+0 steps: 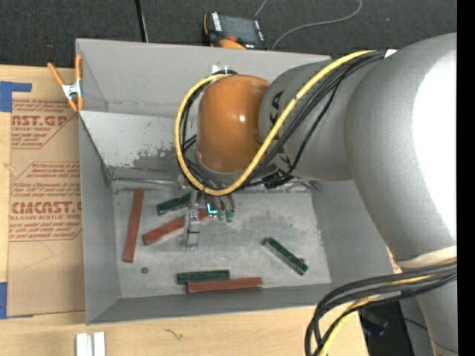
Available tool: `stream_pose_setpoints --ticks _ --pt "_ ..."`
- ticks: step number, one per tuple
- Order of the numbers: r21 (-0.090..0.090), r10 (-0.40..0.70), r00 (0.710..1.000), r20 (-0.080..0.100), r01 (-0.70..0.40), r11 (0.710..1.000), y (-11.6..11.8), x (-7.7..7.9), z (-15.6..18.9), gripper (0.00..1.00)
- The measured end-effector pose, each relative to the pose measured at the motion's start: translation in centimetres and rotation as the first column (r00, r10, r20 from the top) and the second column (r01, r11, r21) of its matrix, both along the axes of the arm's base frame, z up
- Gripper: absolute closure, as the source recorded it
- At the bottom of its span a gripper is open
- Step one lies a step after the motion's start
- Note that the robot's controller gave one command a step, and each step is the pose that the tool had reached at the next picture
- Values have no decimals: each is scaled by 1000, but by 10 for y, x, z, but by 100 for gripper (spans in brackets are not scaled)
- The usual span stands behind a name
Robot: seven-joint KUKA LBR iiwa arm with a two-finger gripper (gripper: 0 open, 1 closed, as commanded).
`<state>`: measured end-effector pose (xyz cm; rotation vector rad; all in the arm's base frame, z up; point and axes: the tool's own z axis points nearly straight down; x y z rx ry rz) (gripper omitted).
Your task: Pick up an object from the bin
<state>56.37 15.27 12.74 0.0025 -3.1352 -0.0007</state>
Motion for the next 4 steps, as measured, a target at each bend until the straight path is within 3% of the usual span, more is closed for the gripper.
stream_pose_setpoints --ticks 1,2,3,4 --pt "1 29 1000 9 -29 1000 10 -11 -60 0" --pt "3 25 1000 12 -25 1000 -1 -24 -56 0" --pt "4 24 1000 18 -24 1000 -1 -21 -53 100" --pt "2 24 1000 9 -24 1000 -2 -25 -57 0"
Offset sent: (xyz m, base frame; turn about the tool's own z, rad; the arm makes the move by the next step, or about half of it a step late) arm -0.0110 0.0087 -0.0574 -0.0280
